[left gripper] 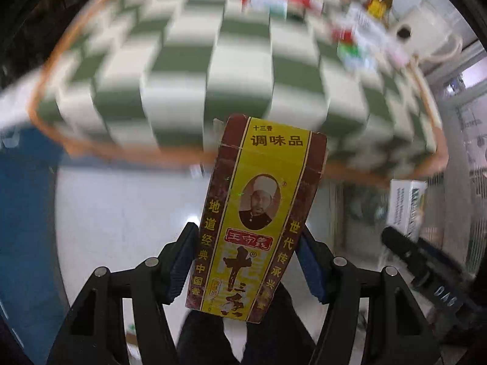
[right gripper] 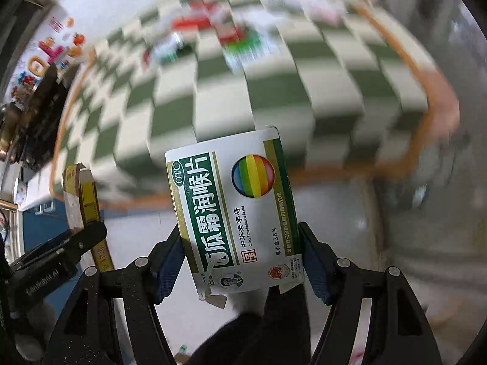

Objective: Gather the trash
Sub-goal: 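Carry both boxes down over the trash bin and open both tools, then raise both tools back toward the counter, then grasp the white sachet with the left tool while the right tool grasps the red packet, then lower both held packets into the trash bin and open both tools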

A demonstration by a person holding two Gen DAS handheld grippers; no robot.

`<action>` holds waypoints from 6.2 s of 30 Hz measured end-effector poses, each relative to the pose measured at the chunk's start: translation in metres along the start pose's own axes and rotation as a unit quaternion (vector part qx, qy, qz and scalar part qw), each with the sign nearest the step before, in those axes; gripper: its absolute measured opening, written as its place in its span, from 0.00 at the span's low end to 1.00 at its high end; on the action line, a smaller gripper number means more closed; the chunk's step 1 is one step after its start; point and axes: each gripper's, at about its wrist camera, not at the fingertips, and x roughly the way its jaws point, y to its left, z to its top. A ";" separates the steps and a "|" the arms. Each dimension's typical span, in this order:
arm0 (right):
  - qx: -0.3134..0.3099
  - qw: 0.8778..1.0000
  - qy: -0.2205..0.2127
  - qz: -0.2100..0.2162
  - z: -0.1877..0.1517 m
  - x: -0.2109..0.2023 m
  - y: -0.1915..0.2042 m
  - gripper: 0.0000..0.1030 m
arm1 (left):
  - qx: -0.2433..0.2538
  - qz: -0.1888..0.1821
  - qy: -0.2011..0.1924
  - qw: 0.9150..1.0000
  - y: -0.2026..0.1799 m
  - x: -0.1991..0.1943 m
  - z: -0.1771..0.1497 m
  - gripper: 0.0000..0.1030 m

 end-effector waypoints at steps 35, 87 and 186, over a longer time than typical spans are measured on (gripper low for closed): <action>0.001 0.980 0.194 -0.044 -0.187 0.420 -0.066 1.00 | -0.044 0.122 0.129 0.983 0.093 0.326 -0.092 0.92; -0.016 0.999 -0.014 0.039 -0.062 -0.121 0.041 1.00 | 0.031 0.101 -0.142 0.984 0.001 -0.114 -0.032 1.00; 0.015 0.993 0.113 0.009 -0.166 0.267 -0.059 0.09 | -0.084 -0.061 0.138 0.985 0.054 0.315 -0.071 0.02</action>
